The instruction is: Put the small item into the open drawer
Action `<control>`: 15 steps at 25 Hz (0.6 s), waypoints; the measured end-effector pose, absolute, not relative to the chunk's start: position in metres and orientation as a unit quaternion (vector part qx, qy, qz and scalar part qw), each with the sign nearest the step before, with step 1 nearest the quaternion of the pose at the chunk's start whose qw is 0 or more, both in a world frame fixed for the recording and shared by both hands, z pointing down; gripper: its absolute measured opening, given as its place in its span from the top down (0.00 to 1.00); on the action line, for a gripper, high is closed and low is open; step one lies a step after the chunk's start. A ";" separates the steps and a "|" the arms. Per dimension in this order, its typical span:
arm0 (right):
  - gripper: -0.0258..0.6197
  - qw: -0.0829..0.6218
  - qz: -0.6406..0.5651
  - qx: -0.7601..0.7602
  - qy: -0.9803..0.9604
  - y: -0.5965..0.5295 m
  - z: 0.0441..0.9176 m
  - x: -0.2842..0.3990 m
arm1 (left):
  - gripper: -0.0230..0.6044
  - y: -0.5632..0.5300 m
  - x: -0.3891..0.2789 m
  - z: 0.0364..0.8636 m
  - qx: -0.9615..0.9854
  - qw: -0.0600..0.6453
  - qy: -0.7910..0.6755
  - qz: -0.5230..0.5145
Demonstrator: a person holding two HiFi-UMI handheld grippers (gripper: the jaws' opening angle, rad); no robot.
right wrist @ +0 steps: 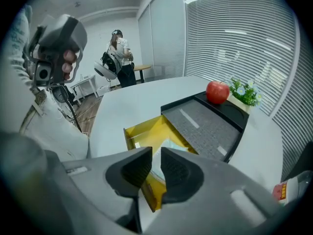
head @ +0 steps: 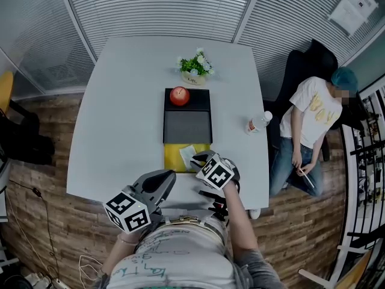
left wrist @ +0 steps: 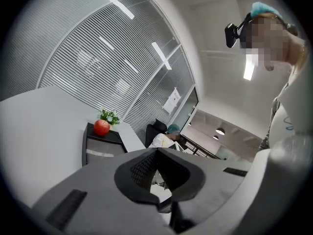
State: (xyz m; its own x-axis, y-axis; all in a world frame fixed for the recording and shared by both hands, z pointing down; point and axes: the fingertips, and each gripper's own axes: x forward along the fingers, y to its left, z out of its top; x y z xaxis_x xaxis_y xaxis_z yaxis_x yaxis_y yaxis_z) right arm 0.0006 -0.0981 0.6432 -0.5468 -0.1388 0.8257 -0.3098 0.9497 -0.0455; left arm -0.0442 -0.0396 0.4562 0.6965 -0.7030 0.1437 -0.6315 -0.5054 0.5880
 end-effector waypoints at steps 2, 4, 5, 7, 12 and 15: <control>0.88 0.452 0.095 0.131 -0.877 -0.098 0.643 0.002 | 0.97 -0.040 -0.044 0.456 0.865 0.314 -0.386 -0.058; 0.90 0.448 0.092 0.135 -0.879 -0.098 0.641 0.003 | 0.97 -0.041 -0.044 0.457 0.865 0.315 -0.387 -0.058; 0.91 0.445 0.090 0.137 -0.880 -0.098 0.639 0.004 | 0.97 -0.041 -0.044 0.458 0.864 0.315 -0.387 -0.057; 0.94 0.437 0.085 0.141 -0.884 -0.098 0.635 0.005 | 0.97 -0.041 -0.043 0.459 0.864 0.316 -0.388 -0.056; 0.96 0.412 0.080 0.140 -0.897 -0.095 0.622 0.006 | 0.97 -0.041 -0.043 0.462 0.864 0.317 -0.388 -0.051; 0.96 0.390 0.077 0.133 -0.908 -0.090 0.610 0.003 | 0.97 -0.041 -0.042 0.464 0.865 0.318 -0.386 -0.047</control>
